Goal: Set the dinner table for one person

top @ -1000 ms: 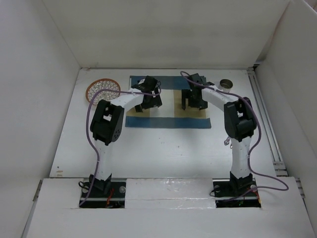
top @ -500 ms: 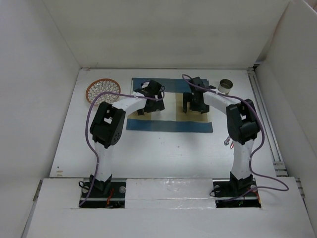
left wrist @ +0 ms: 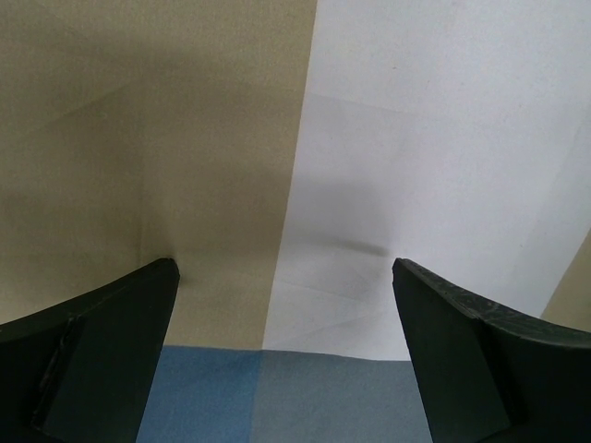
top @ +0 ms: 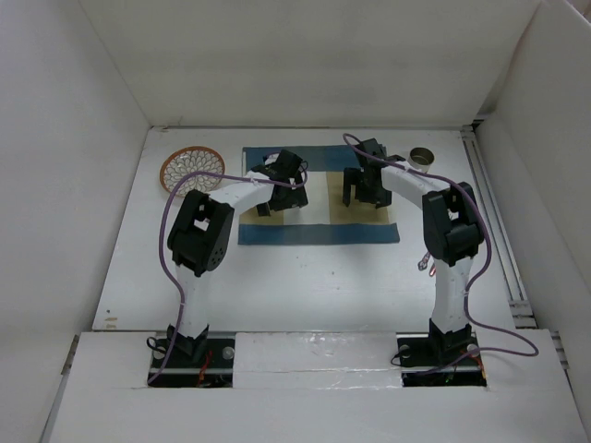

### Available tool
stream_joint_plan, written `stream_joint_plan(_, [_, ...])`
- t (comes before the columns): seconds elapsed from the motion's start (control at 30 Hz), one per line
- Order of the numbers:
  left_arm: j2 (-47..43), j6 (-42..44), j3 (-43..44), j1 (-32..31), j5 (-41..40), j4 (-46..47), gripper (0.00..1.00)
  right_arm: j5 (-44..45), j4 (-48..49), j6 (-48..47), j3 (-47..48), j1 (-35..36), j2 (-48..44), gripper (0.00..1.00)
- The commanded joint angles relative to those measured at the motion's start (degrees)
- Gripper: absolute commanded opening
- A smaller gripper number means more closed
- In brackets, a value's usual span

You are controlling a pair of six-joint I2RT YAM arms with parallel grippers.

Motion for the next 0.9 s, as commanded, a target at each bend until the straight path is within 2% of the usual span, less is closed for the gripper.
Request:
stream_joint_plan(0.0, [-3.3,-1.7,0.3,-0.5,0.7,-3.4,0.99,-2.0,-0.7,0.3,0.0,-0.4,0.8,1.00])
stream_joint_plan(0.27, [-3.6,0.0,9.9,-0.5,-2.5,-8.0,0.99,-2.5,-0.7,0.9,-2.1,-0.4,-7.1,1.00])
stream_joint_plan(0.5, [-3.6,1.9,21.7,0.0,-6.0,-14.0,0.99,-1.3,-4.4,0.9,1.0,0.6,-14.2,1.00])
stream_joint_plan(0.57, [-7.2,1.9,21.7,1.1,-8.6,-14.0,0.99,0.3,-4.4,0.9,1.0,1.2,-17.4,1.00])
stream_joint_plan(0.67, [-14.8,-1.1,17.0,4.7,-9.2,-11.4,0.99,3.7,-3.1,0.9,-1.4,3.1,-26.8,1.00])
stream_joint_plan(0.7, [-17.2,-3.4,14.9,7.9,-10.1,-10.5,0.99,5.2,-2.2,0.9,-4.1,4.4,-29.9,1.00])
stream_joint_plan(0.73, [-19.6,-4.8,10.2,9.8,-11.4,-8.7,0.99,6.4,-1.3,0.9,-5.8,5.2,-36.9,1.00])
stream_joint_plan(0.87, [-32.0,-8.3,-4.4,19.7,-10.1,-0.8,0.99,9.9,3.4,0.1,-15.3,9.8,-55.5,1.00])
